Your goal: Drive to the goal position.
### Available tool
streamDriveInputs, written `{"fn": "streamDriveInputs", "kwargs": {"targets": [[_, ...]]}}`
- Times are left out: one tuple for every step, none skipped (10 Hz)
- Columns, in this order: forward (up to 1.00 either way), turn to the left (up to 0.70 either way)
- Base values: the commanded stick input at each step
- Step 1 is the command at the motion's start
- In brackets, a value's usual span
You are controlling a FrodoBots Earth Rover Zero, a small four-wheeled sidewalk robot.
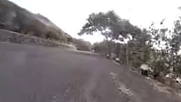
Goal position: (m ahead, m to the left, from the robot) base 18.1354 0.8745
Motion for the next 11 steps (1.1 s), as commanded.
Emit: {"fn": "streamDriveInputs", "kwargs": {"targets": [[1.00, 0.30], [1.00, 0.37], [1.00, 0.00], [1.00, 0.00], [1.00, 0.02], [1.00, 0.02], [1.00, 0.02], [1.00, 0.02], [1.00, 0.02], [1.00, 0.03], [1.00, 0.02]]}}
